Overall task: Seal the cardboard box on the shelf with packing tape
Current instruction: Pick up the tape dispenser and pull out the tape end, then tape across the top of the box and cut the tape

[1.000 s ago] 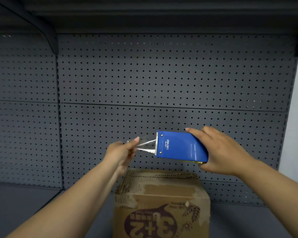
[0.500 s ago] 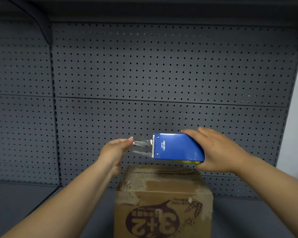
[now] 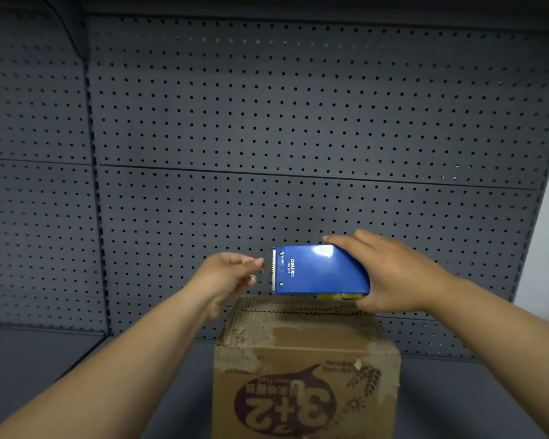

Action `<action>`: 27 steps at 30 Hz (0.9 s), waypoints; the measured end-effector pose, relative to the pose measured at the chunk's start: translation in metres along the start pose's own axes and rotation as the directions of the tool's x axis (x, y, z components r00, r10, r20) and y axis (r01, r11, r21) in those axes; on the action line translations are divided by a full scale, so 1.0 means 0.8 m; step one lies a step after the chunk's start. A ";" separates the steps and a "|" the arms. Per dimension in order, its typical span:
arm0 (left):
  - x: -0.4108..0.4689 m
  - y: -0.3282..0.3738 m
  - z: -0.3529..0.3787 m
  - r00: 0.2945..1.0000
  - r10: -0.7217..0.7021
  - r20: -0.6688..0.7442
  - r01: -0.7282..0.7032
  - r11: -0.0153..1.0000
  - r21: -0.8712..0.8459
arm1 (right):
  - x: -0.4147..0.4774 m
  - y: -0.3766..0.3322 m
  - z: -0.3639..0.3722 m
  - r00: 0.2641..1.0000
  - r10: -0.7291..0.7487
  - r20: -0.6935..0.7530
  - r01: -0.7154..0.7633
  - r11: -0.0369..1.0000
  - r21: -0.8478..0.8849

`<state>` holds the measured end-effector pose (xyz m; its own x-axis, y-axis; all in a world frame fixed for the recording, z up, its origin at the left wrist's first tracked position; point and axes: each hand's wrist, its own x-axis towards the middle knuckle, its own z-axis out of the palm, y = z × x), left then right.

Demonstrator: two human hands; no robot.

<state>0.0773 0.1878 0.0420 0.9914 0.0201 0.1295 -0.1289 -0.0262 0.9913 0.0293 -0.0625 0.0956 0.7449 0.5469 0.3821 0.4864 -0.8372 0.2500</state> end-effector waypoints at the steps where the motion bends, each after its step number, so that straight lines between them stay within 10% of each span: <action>1: 0.002 -0.001 -0.002 1.000 0.013 -0.008 -0.013 1.000 -0.001 | 0.001 0.001 0.001 1.000 0.001 0.002 -0.001 1.000 -0.004; 27: 0.003 0.036 -0.047 0.973 -0.037 -0.228 0.013 0.995 -0.102 | -0.005 0.013 0.003 0.998 0.063 -0.011 -0.056 0.945 0.322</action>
<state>0.0751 0.2245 0.0716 0.9639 0.2489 0.0949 -0.1173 0.0766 0.9901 0.0325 -0.0735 0.0947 0.7689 0.4931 0.4070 0.5651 -0.8219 -0.0718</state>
